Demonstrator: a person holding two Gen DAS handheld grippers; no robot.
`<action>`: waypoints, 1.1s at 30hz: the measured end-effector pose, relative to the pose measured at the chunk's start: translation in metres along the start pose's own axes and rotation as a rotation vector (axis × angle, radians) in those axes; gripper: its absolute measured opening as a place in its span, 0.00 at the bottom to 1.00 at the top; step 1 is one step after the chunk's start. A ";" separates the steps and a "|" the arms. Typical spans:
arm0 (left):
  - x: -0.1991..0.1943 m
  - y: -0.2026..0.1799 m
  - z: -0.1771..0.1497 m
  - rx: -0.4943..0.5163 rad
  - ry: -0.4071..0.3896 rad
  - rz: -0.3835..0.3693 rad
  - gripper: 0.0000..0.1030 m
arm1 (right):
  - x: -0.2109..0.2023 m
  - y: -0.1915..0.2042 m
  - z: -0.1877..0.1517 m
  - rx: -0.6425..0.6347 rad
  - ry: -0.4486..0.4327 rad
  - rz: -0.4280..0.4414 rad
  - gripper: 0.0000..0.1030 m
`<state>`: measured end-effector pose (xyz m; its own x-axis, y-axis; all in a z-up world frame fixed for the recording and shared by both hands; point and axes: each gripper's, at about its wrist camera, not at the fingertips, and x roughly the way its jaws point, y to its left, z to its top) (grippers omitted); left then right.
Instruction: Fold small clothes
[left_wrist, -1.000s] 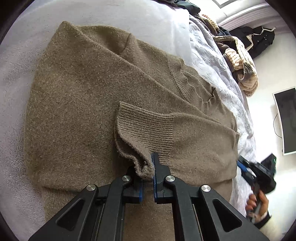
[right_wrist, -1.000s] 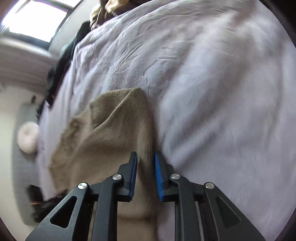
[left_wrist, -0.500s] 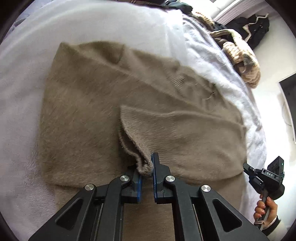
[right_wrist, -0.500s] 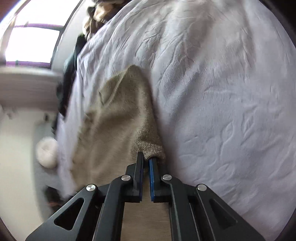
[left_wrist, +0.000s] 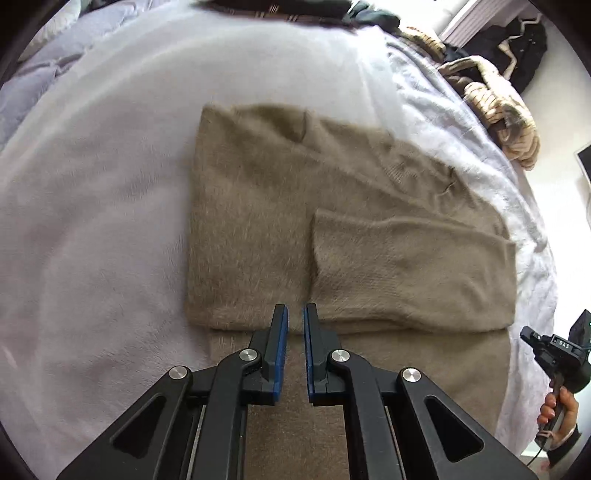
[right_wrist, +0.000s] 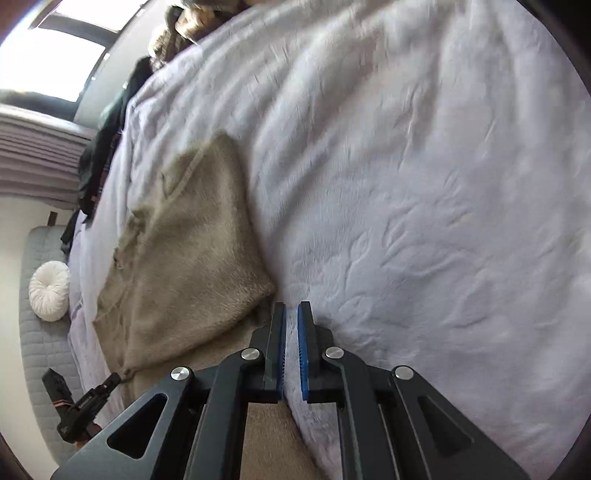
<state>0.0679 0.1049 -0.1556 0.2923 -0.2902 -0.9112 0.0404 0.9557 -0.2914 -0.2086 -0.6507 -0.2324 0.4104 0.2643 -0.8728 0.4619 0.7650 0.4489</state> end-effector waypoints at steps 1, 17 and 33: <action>-0.004 -0.004 0.005 0.022 -0.017 -0.002 0.08 | -0.003 0.004 0.003 -0.026 -0.009 0.007 0.08; 0.054 -0.040 0.019 0.103 0.004 0.057 0.08 | 0.064 0.052 0.035 -0.300 0.058 -0.095 0.01; 0.045 -0.049 0.008 0.102 0.030 0.132 0.08 | 0.024 0.012 0.011 -0.069 0.048 -0.001 0.58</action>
<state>0.0869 0.0457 -0.1795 0.2731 -0.1616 -0.9483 0.1006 0.9852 -0.1390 -0.1841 -0.6416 -0.2454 0.3716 0.2901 -0.8819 0.4062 0.8034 0.4354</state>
